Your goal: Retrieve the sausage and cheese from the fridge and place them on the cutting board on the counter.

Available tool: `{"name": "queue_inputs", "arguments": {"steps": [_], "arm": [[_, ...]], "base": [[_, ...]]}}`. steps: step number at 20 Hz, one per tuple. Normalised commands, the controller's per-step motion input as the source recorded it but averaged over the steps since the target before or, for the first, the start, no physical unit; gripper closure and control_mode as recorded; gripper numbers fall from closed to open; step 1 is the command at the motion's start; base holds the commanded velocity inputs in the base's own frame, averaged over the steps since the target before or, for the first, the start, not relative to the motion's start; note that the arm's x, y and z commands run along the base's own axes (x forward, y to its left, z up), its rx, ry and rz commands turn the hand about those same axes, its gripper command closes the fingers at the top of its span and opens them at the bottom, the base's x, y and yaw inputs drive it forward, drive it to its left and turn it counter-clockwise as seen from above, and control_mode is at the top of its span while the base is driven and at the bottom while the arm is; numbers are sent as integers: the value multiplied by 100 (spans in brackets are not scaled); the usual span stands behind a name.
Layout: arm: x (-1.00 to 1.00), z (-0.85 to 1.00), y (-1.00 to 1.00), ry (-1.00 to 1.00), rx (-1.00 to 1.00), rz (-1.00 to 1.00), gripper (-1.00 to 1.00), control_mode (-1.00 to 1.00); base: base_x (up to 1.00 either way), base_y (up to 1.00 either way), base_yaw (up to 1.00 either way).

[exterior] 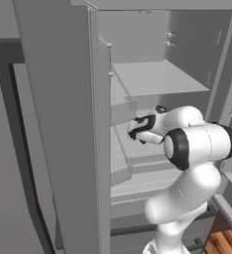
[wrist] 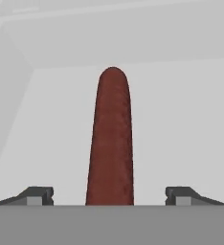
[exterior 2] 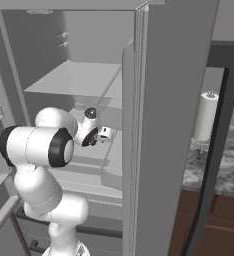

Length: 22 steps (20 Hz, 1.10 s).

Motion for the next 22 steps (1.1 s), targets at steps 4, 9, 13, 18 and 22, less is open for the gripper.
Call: {"name": "queue_inputs", "arguments": {"steps": [4,9,13,18,22], "arm": [[1,-3,0,0,0,0,100,-100],[0,0,0,0,0,0,100,-100],[0,0,0,0,0,0,100,-100],[-15,1,0,-7,0,0,100,-100],[-78,70,-12,-21,-4,0,100,-100]], "base": [[0,0,0],[0,0,0],[0,0,0],[0,0,0],[0,0,0]]}}
